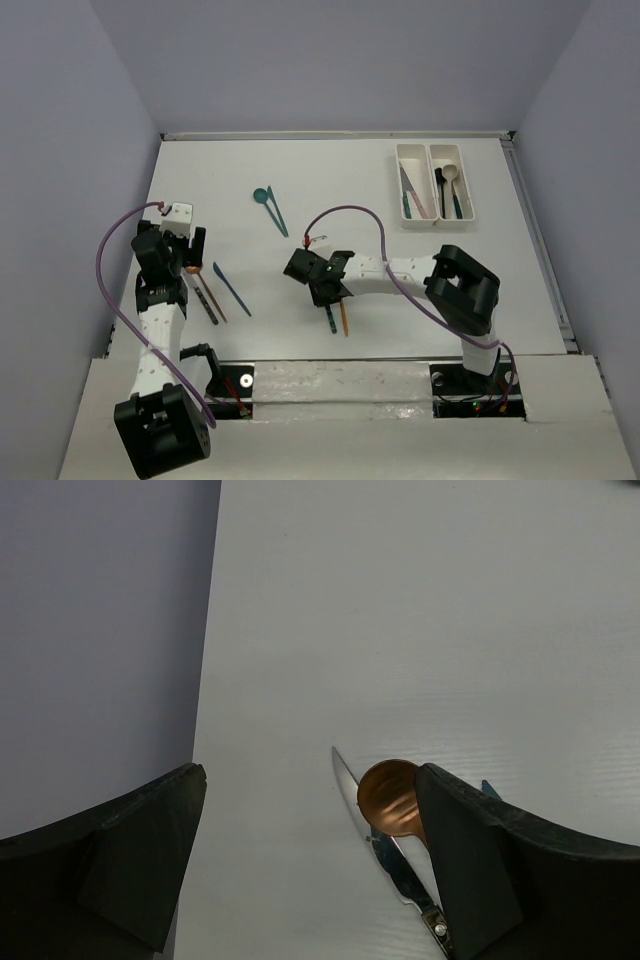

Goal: Sort the eating utensils into containers

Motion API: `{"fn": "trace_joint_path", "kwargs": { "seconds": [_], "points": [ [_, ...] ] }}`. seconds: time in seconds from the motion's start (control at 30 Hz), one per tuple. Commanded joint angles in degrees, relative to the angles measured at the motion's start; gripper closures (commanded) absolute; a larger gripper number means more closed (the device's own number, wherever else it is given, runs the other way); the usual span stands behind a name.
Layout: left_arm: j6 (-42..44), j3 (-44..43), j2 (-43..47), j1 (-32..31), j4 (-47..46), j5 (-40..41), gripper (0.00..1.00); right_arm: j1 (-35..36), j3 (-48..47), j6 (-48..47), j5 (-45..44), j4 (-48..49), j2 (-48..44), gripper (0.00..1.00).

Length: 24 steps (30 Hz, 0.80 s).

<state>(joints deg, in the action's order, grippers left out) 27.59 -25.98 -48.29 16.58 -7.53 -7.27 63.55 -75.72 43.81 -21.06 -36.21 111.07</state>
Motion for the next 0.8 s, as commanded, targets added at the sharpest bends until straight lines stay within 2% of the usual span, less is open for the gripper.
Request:
{"fn": "trace_joint_path", "kwargs": {
  "seconds": [0.0,0.07,0.17,0.27,0.3,0.37,0.43,0.47,0.57,0.7,0.77],
  "points": [
    [0.88,0.67,0.48,0.03,-2.40,0.06,0.01,0.08,-1.80,-4.42,0.75,3.40,-3.38,1.00],
    [0.88,0.75,0.39,0.12,-2.40,0.15,0.01,0.08,-0.49,-9.94,2.77,11.11,-6.98,1.00],
    [0.71,0.49,0.39,0.03,-2.31,-0.03,0.01,-4.38,-2.14,-15.31,4.27,14.49,-13.49,1.00],
    [0.97,0.14,0.22,0.12,-2.40,-0.55,0.01,-12.02,-4.16,-22.07,4.36,15.89,-18.32,1.00],
    [1.14,-0.12,0.13,0.12,-2.49,-0.73,0.01,-14.48,-5.21,-24.10,7.06,16.60,-19.30,1.00],
    [1.58,-0.83,-0.48,0.12,-2.75,-1.26,0.01,-22.21,-5.57,-29.64,7.62,18.89,-21.85,1.00],
    [1.85,-1.62,-1.36,0.03,-2.75,-2.83,0.01,-28.10,-6.97,-32.38,7.18,19.07,-22.21,1.00],
    [1.85,-2.66,-1.71,0.03,-2.67,-3.54,0.01,-35.26,-7.42,-33.69,8.13,18.98,-21.95,1.00],
    [1.32,-4.95,-3.47,-0.40,-2.75,-5.04,0.01,-47.59,-9.08,-35.45,8.94,18.98,-20.46,1.00],
    [-0.17,-5.93,-5.67,-2.42,-3.98,-6.18,0.01,-56.23,-11.46,-39.58,9.54,19.07,-16.51,1.00],
    [-0.26,-5.75,-6.37,-3.13,-4.77,-6.36,0.01,-57.83,-12.25,-42.57,7.89,19.59,-14.66,1.00]
  ]
}}
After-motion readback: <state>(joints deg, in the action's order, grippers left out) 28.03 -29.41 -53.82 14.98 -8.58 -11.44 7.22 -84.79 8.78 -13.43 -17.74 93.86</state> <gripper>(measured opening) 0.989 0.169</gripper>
